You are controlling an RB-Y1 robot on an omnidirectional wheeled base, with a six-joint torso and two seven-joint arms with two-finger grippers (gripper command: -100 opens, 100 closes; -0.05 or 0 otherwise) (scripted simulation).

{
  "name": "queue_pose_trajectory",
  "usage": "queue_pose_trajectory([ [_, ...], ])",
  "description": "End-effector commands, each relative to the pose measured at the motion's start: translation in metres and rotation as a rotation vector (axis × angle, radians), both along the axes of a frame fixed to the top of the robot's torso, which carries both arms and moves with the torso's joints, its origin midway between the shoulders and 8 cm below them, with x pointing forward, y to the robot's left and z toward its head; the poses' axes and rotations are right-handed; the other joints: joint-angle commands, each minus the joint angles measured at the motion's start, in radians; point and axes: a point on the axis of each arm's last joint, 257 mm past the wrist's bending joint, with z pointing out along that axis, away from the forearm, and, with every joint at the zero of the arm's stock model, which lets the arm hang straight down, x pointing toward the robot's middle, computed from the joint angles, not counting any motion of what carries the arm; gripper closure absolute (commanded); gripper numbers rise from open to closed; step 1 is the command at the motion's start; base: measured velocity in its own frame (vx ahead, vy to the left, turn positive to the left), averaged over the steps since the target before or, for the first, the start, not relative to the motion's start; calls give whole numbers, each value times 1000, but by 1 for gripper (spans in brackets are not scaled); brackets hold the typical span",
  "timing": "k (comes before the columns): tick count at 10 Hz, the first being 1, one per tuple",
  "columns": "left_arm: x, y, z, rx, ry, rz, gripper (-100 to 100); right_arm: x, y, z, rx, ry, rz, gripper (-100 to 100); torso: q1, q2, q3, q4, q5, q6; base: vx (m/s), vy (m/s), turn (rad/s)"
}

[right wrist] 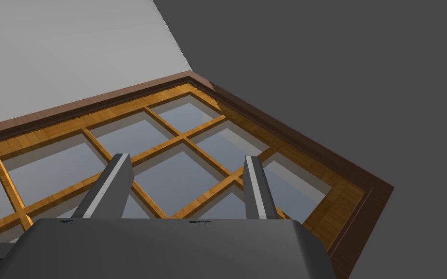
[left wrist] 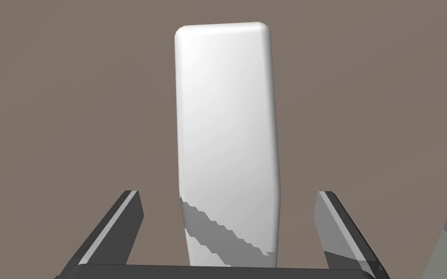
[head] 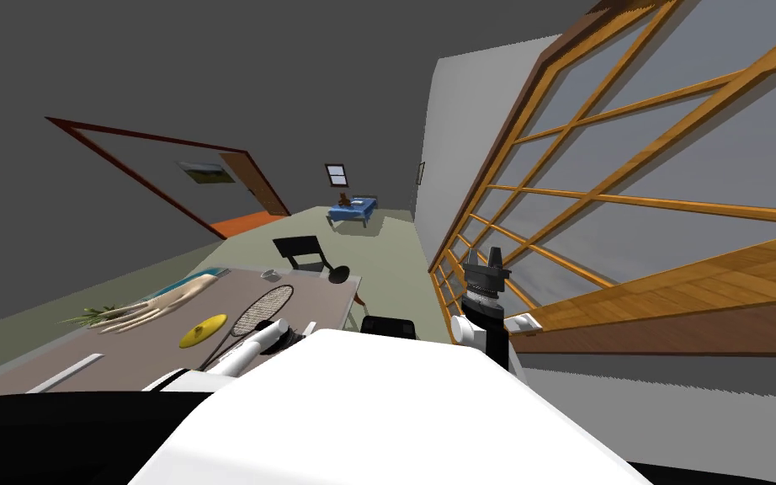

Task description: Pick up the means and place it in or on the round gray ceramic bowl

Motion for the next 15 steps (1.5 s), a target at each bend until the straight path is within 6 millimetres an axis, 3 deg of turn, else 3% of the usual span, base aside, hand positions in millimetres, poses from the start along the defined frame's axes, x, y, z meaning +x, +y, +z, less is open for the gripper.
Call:
queue_pose_trajectory([
  [1,0,0,0,0,0,0,0,0,0,0,0,0,0,0,0,0,0,0,0,0,0,0,0],
  [2,-2,-11,-10,0,-2,-7,-100,0,0,0,0,0,0,0,-1,0,0,0,0,0,18,37,48],
  [4,-6,-26,-22,0,-4,-17,-100,0,0,0,0,0,0,0,3,-1,-1,0,1,0,44,83,55],
  [5,-5,-22,-18,-2,-2,-14,-100,0,0,0,0,0,0,0,5,-2,-1,0,1,0,23,43,2],
  [6,-5,-22,-19,0,-4,-15,100,0,0,0,0,0,0,0,2,-1,-1,0,1,0,4,6,-4],
  [10,-5,-24,-19,-3,-3,-15,100,0,0,0,0,0,0,0,2,0,0,0,0,0,0,0,0],
  [11,-5,-24,-19,-3,-3,-15,0,0,0,0,0,0,0,0,2,0,0,0,0,0,0,0,0],
  [12,-2,-11,-10,0,-2,-7,100,0,0,0,0,0,0,0,2,0,0,0,0,0,-24,-56,-59],
  [15,0,0,0,0,0,0,100,0,0,0,0,0,0,0,-4,3,2,1,-2,0,-36,-68,-35],
])
